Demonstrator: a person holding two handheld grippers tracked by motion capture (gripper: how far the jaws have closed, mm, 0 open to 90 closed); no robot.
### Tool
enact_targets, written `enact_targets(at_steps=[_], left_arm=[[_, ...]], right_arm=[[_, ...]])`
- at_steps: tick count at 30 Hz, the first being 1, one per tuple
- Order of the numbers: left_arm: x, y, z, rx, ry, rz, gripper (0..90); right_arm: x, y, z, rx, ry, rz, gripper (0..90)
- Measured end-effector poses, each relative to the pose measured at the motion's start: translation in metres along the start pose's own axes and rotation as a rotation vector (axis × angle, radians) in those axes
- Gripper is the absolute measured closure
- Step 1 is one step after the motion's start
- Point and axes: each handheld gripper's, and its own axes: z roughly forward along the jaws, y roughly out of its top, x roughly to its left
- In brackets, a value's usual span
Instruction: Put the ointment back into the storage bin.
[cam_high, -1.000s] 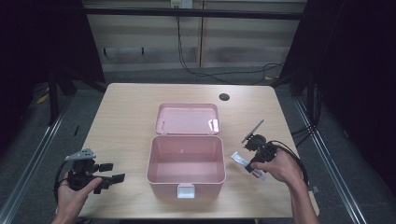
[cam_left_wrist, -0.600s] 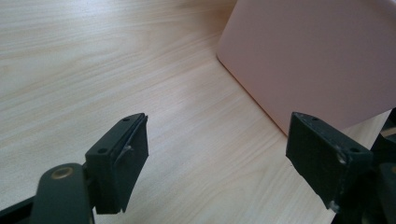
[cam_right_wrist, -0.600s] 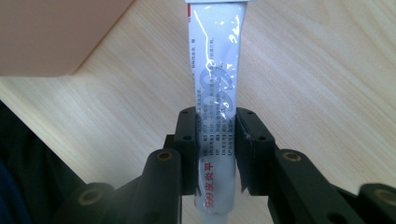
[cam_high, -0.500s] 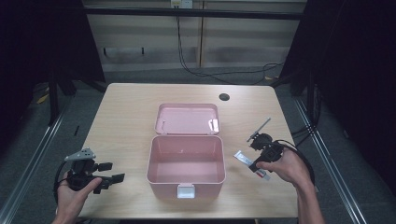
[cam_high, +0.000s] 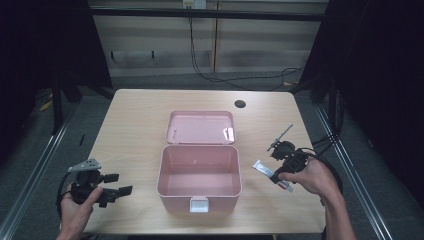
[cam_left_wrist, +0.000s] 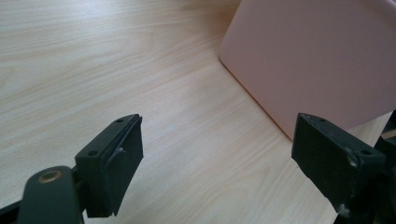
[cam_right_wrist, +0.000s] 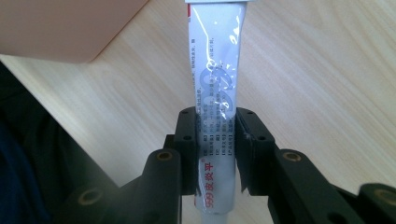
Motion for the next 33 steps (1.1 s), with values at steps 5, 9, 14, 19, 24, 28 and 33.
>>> enact_targets(at_steps=[5, 9, 14, 19, 24, 28, 33], left_arm=[[0.000, 0.000, 0.000, -0.007, -0.008, 0.000, 16.6], [0.000, 0.000, 0.001, 0.007, -0.006, 0.004, 17.0], [-0.001, 0.000, 0.002, 0.013, -0.009, 0.006, 17.9], [-0.001, 0.000, 0.002, 0.014, -0.010, 0.007, 17.9], [-0.001, 0.000, 0.002, 0.016, -0.011, 0.009, 18.1], [-0.001, 0.000, 0.003, 0.016, -0.012, 0.010, 18.1], [-0.001, 0.000, 0.003, 0.024, -0.011, 0.012, 18.2]], right_arm=[[-0.001, -0.001, -0.005, -0.007, 0.004, 0.013, 72.4], [-0.001, -0.001, -0.008, 0.016, 0.004, -0.003, 72.4], [0.002, 0.001, -0.012, 0.042, 0.009, -0.044, 72.3], [0.006, 0.004, -0.016, 0.057, 0.006, -0.054, 72.3], [0.009, 0.007, -0.022, 0.061, 0.010, -0.075, 72.3], [0.012, 0.008, -0.029, 0.051, 0.006, -0.103, 72.3], [0.012, 0.008, -0.036, 0.041, 0.010, -0.110, 72.3]])
